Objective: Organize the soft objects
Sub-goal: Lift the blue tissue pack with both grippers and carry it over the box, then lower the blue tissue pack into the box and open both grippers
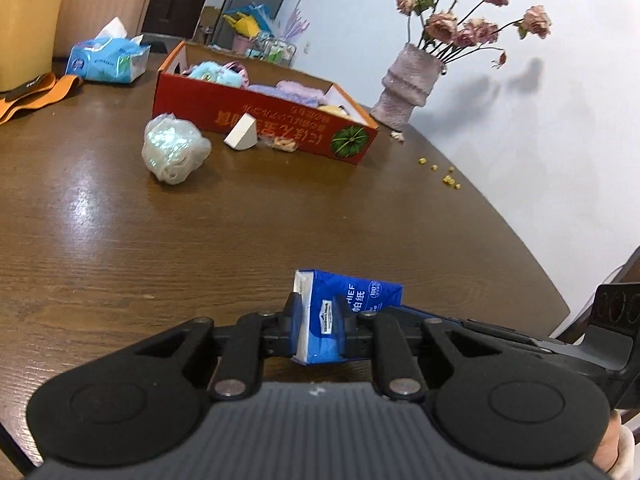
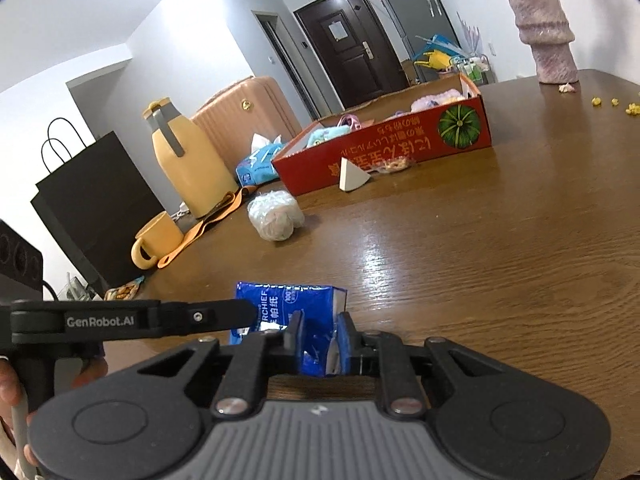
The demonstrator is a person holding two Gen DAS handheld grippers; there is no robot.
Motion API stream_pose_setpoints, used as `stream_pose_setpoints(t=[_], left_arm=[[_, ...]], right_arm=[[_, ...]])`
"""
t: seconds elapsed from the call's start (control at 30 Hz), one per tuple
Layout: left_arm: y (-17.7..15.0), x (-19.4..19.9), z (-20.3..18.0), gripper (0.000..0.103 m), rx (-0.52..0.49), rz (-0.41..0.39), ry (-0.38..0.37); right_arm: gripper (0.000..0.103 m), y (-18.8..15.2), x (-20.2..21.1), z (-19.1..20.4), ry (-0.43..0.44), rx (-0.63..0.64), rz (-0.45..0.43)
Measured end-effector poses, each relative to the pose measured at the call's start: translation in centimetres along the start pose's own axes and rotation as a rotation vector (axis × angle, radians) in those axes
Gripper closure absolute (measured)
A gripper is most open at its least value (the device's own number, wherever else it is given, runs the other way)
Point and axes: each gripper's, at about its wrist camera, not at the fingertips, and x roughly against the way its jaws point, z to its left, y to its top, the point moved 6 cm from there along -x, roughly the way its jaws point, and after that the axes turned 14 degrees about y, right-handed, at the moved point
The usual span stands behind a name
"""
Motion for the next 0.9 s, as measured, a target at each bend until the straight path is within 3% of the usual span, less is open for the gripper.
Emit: stream_pose_setpoints(t=[0.2,0.3,0.6,0.77,0.9], left_arm=[[1.1,0.4,-0.7,0.086,-0.007,-0.056,-0.016],[3.2,-0.1,-0.9,0.086,-0.002,-0.08,-0.028],[18.6,-5.5,-1.6,0.086,-0.042,-0.203,-0.052],[24.3,-11.3,-0.5,0.086,-0.023,-0.166,-0.016],[26.2,-17.0,1.4,0.086,0.006,-0.075,0.023]], right_arm=[[0.087,1.6,0.3,0.0,-0.017,0.008,-0.05],[0.087,4.1,-0.2,-0.1,-0.027,0.043,-0.076],[0.087,19.8,-5.5,-1.5,-0.06,0.215,-0.168],[0.087,25.8,-11.5,-4.4,-0.108,0.232,-0.137],[0.087,27.6,-16.7,-8.5,-0.105,0.125,-0.048]])
